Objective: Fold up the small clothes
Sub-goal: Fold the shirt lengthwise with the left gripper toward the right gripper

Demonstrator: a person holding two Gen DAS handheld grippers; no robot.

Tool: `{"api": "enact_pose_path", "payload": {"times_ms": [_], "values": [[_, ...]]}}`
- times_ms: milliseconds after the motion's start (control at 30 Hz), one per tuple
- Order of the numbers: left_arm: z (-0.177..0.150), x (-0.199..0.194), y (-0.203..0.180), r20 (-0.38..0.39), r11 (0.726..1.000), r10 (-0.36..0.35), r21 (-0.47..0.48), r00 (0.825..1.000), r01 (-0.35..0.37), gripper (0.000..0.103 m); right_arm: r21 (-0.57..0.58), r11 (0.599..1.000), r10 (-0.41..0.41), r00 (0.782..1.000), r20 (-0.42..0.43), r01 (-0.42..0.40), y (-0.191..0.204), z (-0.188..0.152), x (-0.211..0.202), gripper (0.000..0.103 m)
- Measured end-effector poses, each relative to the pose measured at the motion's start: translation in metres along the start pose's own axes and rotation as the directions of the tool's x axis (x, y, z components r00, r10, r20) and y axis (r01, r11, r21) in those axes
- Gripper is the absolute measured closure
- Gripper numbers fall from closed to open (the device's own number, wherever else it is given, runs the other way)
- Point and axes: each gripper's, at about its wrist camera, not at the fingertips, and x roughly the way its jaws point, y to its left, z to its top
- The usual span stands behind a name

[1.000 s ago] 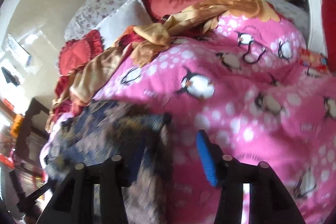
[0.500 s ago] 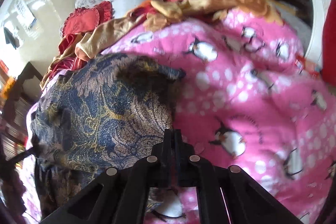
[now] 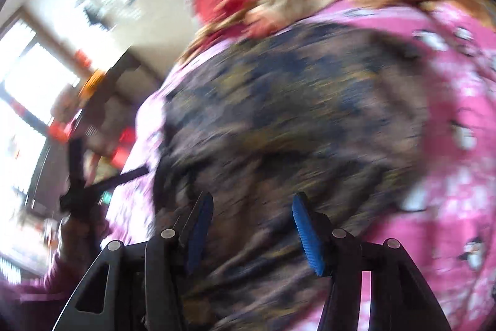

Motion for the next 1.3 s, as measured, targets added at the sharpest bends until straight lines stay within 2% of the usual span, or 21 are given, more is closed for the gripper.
{"api": "enact_pose_path", "payload": {"times_ms": [133,267,333,400,533,700,833,900,967,1000,1033,1100,1133,1233,1300], "values": [[-0.027,-0.016,0.005,-0.035,1.000,-0.016,0.024,0.999,0.017,0.075,-0.171,0.979,0.091,0.990,-0.111,-0.110,0.068,-0.026,0.028,0.052],[-0.057,-0.033,0.011,-0.061,0.998,-0.046,0.029,0.997,0.048,0.075,-0.297,0.929,0.151,0.959,-0.238,-0.220,0.123,-0.062,0.045,0.052],[-0.074,-0.039,0.011,-0.098,0.995,-0.092,0.018,0.991,0.095,0.075,-0.363,0.908,0.118,0.960,-0.254,-0.208,0.138,-0.077,0.049,0.052],[-0.089,-0.045,0.008,-0.128,0.991,-0.128,0.020,0.983,0.132,0.075,-0.401,0.902,0.065,0.967,-0.245,-0.162,0.142,-0.089,0.046,0.052],[-0.124,-0.055,-0.006,-0.176,0.981,-0.177,0.054,0.968,0.189,0.075,-0.296,0.943,0.081,0.969,-0.235,-0.151,0.116,-0.098,0.031,0.052],[-0.157,-0.059,-0.027,-0.246,0.964,-0.230,0.074,0.942,0.255,0.075,-0.158,0.984,0.047,0.977,-0.208,-0.081,0.075,-0.119,0.001,0.052],[-0.167,-0.069,-0.044,-0.260,0.961,-0.207,0.125,0.943,0.246,0.075,-0.093,0.995,0.014,0.980,-0.197,-0.033,0.054,-0.138,-0.011,0.052],[-0.167,-0.081,-0.047,-0.244,0.955,-0.233,0.128,0.941,0.269,0.075,-0.062,0.998,0.015,0.982,-0.191,-0.028,0.047,-0.146,-0.017,0.052],[-0.165,-0.090,-0.051,-0.222,0.949,-0.248,0.142,0.943,0.282,0.060,-0.042,0.998,0.033,0.984,-0.176,-0.041,0.043,-0.151,-0.020,0.051],[-0.164,-0.091,-0.054,-0.214,0.947,-0.246,0.153,0.945,0.281,0.046,-0.030,0.998,0.041,0.985,-0.168,-0.047,0.041,-0.152,-0.020,0.051],[-0.164,-0.090,-0.057,-0.205,0.948,-0.240,0.163,0.949,0.275,0.042,-0.023,0.999,0.043,0.985,-0.166,-0.048,0.040,-0.152,-0.018,0.051],[-0.166,-0.082,-0.063,-0.213,0.953,-0.195,0.190,0.957,0.237,0.042,-0.005,0.999,0.043,0.986,-0.162,-0.044,0.038,-0.151,-0.015,0.051],[-0.167,-0.075,-0.065,-0.240,0.955,-0.173,0.198,0.955,0.222,0.042,-0.003,0.999,0.042,0.986,-0.161,-0.043,0.038,-0.151,-0.014,0.051],[-0.175,-0.061,-0.067,-0.300,0.953,-0.185,0.178,0.936,0.246,0.042,-0.016,0.999,0.040,0.987,-0.154,-0.043,0.038,-0.154,-0.021,0.051],[-0.177,-0.053,-0.071,-0.322,0.949,-0.185,0.187,0.928,0.254,0.042,-0.015,0.999,0.044,0.988,-0.148,-0.047,0.037,-0.155,-0.022,0.051]]}}
